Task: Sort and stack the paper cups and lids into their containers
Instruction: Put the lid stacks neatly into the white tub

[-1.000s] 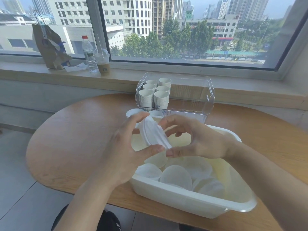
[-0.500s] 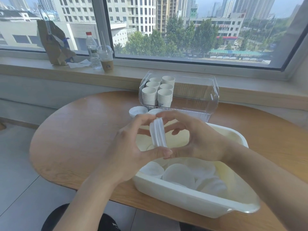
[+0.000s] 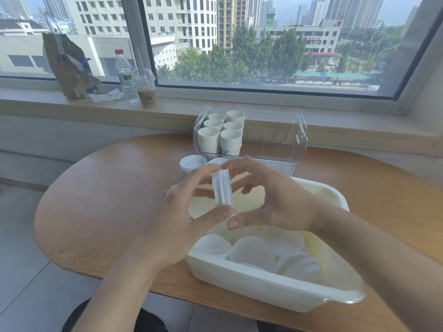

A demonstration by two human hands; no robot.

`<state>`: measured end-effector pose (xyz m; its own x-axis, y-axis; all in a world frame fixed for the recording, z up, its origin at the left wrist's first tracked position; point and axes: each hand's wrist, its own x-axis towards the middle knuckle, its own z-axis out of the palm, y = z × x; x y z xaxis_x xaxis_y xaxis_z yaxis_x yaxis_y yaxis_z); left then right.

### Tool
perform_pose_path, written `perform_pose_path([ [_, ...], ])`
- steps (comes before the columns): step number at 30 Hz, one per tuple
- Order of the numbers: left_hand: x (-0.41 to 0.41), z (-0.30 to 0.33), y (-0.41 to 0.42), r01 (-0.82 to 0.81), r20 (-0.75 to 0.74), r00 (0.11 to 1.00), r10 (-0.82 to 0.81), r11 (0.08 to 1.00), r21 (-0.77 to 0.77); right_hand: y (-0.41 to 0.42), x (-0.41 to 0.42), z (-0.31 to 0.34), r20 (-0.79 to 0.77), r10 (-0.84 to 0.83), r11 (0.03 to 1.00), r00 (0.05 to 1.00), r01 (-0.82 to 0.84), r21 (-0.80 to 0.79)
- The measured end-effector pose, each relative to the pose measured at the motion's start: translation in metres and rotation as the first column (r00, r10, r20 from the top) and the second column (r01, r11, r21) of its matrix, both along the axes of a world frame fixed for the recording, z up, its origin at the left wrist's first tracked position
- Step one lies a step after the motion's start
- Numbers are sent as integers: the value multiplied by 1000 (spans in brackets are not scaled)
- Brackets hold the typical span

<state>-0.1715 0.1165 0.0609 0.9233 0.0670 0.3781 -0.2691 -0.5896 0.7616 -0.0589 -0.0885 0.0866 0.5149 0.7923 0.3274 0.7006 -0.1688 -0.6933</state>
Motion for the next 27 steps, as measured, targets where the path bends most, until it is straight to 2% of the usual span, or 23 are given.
perform_pose_path([
  [10,0,-2,2,-24,-33,999,26,998,64,1,3,-2,23,14,998,1000,-13,-55],
  [16,-2,-3,3,-47,-17,999,48,996,78,-5,12,-10,10,-81,972,997,81,-222],
  [19,-2,-4,2,-51,-20,998,52,997,56,-7,17,-16,87,-50,857,995,88,-507],
  [21,-1,-3,1,-46,-22,999,47,998,50,-8,18,-20,58,-22,748,998,56,-661],
  [23,-1,-3,0,-37,-23,999,38,999,38,-9,17,-22,13,-20,691,1000,24,-722],
  [27,1,-4,0,-33,-7,999,34,999,36,-8,17,-22,21,-14,670,1000,25,-742],
])
